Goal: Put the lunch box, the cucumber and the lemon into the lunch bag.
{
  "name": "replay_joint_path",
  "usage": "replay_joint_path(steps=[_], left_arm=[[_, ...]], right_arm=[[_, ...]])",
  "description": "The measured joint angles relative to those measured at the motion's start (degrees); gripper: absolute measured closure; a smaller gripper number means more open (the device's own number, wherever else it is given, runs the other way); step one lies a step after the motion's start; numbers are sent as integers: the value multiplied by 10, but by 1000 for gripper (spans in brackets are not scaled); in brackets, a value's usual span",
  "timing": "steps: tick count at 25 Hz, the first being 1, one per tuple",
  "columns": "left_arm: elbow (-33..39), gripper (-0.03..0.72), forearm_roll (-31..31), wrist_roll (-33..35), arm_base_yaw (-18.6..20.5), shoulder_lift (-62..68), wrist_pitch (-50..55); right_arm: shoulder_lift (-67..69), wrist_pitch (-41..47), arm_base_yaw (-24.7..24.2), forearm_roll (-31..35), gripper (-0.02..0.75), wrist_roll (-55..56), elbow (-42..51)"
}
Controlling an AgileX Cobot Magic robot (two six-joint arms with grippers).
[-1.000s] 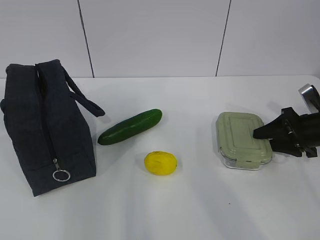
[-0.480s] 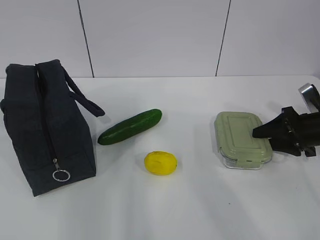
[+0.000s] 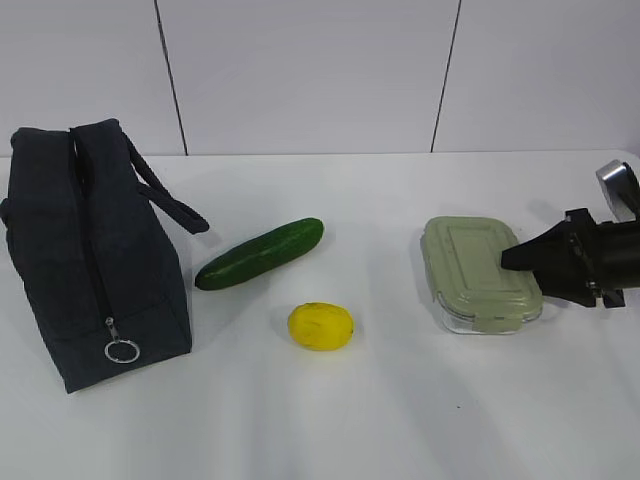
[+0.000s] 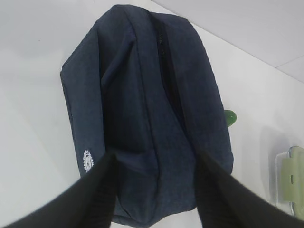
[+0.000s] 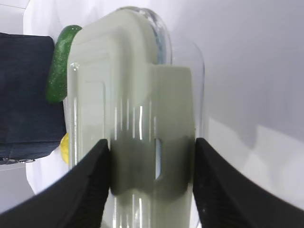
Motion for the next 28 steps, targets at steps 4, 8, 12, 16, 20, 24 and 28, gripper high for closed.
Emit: replay_joint_path(steps=[4, 8, 12, 16, 20, 24, 28], left_arm=[[0, 304, 0, 0, 0, 0, -1], [0, 305, 0, 3, 0, 1, -11], [0, 304, -1, 14, 0, 15, -16], [0, 304, -34, 32, 0, 46, -37], [0, 305, -101, 85, 0, 96, -64], [-1, 305, -177, 150, 0, 154, -89], [-3, 338, -235, 203, 0, 200, -121]], right_arm=[[0, 16, 0, 1, 339, -3, 0], [0, 23, 0, -1, 339, 4, -2], [0, 25, 0, -10, 339, 17, -18], [0, 25, 0, -12, 339, 31, -34], [-4, 25, 0, -17, 339, 35, -36], [-14, 29, 0, -21, 339, 39, -36], [-15, 30, 0, -23, 339, 40, -36]])
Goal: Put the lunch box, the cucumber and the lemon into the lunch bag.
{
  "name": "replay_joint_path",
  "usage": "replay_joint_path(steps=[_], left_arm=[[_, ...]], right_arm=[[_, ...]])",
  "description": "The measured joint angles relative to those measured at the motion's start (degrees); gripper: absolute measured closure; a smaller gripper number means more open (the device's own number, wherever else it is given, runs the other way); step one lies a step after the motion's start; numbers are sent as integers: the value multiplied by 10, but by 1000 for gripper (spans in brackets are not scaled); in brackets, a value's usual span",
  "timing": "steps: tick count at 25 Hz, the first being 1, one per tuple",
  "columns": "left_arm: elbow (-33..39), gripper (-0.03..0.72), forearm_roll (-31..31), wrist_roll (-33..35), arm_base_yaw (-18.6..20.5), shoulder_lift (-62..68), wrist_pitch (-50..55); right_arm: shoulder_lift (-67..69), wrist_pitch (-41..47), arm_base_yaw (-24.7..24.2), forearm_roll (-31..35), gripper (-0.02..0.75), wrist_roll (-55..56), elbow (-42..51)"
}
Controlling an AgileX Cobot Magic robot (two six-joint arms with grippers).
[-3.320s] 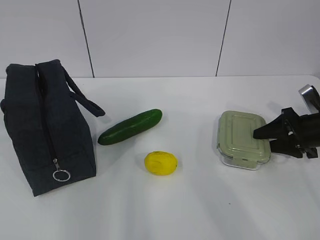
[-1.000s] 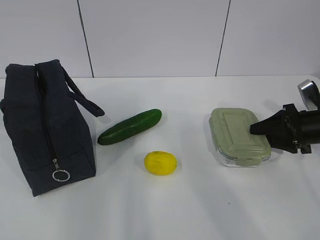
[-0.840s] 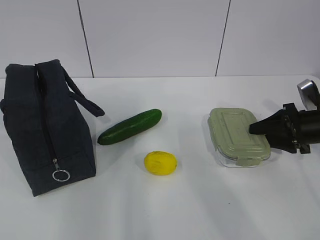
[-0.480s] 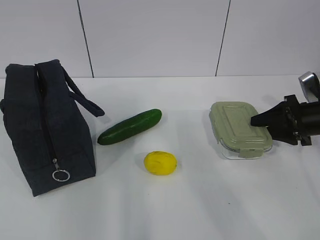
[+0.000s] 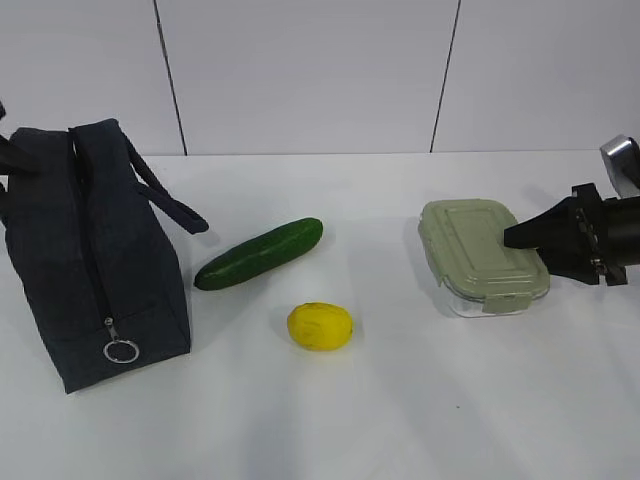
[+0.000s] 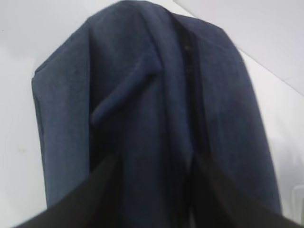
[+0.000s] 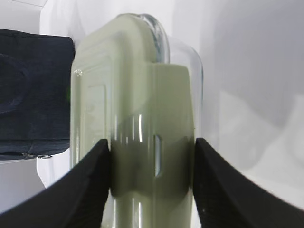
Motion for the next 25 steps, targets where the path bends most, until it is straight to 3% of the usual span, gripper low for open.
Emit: replay_joint_path(steps=[4, 7, 9, 25], left_arm=[[0, 480, -20, 13, 0, 25, -23], [0, 641, -24, 24, 0, 28, -33], [0, 688, -25, 33, 0, 29, -34], [0, 694, -21, 44, 0, 14, 4]], right_arm=[[0, 0, 0, -1, 339, 0, 0], [0, 0, 0, -1, 339, 0, 0], [0, 0, 0, -1, 340, 2, 0], [-26, 0, -1, -18, 340, 43, 0]])
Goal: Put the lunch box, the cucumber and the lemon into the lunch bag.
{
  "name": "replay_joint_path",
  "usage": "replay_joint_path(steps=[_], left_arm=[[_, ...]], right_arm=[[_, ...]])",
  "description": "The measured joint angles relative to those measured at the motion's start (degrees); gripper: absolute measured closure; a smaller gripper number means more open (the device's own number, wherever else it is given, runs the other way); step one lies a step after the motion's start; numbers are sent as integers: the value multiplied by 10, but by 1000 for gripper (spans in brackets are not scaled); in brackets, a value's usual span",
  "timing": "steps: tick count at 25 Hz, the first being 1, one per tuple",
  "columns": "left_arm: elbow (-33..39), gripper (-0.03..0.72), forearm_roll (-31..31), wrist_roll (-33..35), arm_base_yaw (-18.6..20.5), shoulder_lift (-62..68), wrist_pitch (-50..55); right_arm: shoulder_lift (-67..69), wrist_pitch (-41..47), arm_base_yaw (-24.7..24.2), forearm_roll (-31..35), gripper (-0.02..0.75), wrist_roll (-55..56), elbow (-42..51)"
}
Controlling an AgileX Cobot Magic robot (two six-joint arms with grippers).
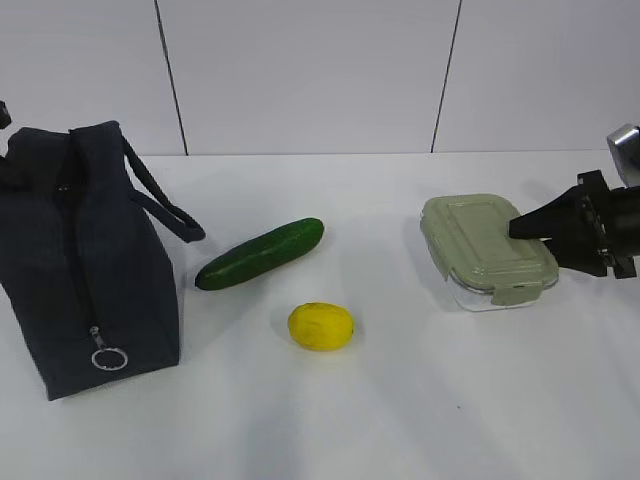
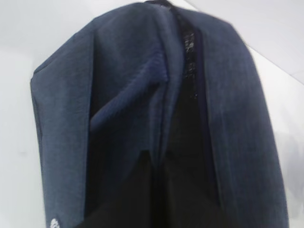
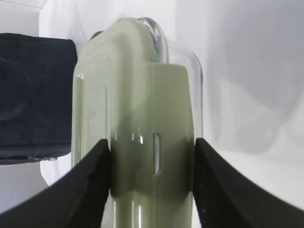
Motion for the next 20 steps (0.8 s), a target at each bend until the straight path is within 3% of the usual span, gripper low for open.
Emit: replay_joint_path(steps=[4, 10, 20], left_arm=[[0, 694, 24, -18, 0, -33, 27], [-10, 694, 106, -88, 0, -56, 77], [-69, 694, 169, -162, 0, -77, 147]], right_arm=[[-27, 2, 0, -11, 340, 27, -3], [-86, 7, 9, -29, 340, 73, -7], [-143, 27, 93, -97, 340, 204, -88]])
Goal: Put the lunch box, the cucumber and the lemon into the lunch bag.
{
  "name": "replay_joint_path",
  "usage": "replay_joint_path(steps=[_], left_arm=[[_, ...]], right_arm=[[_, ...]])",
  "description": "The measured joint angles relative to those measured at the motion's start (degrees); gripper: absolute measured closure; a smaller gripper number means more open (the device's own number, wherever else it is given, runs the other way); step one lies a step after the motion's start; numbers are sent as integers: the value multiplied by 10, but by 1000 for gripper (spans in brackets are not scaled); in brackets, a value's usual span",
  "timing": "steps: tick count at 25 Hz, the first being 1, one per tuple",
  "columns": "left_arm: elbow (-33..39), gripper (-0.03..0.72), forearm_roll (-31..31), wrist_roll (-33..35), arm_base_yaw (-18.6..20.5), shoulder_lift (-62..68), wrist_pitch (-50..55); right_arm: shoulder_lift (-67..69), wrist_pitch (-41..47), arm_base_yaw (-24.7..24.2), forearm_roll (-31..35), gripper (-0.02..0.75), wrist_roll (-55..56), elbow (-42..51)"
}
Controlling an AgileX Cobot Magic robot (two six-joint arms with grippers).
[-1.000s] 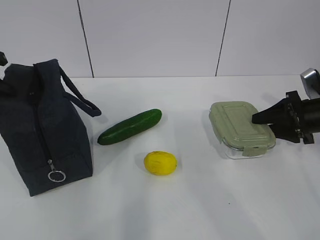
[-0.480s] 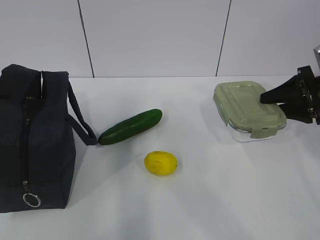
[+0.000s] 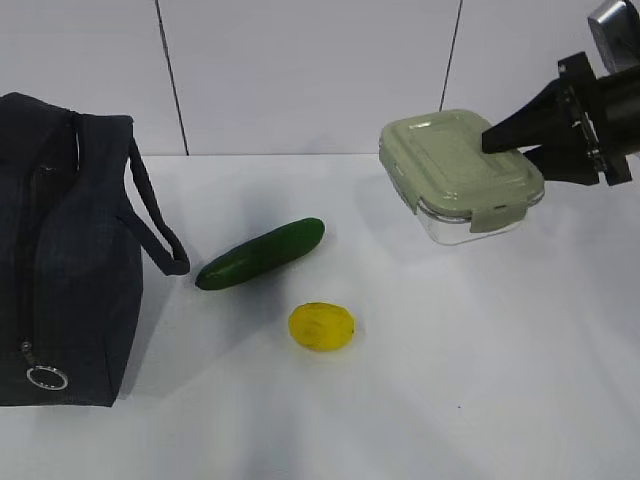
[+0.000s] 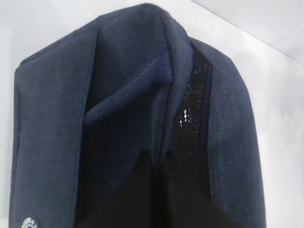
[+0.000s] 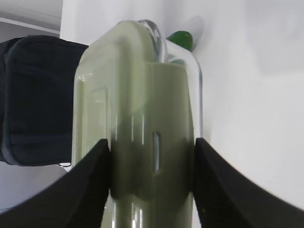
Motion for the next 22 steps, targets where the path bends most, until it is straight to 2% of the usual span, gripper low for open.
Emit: replay_joint_path(steps=[6, 14, 22], left_arm=[[-3, 694, 48, -55, -28, -1, 2], [-8, 694, 92, -134, -76, -2, -40], [-8, 694, 122, -158, -78, -2, -44]], right_arm=[[-7, -1, 59, -32, 340, 83, -48], [-9, -79, 143, -32, 340, 149, -60], [-9, -149, 225, 9, 340, 162, -63]])
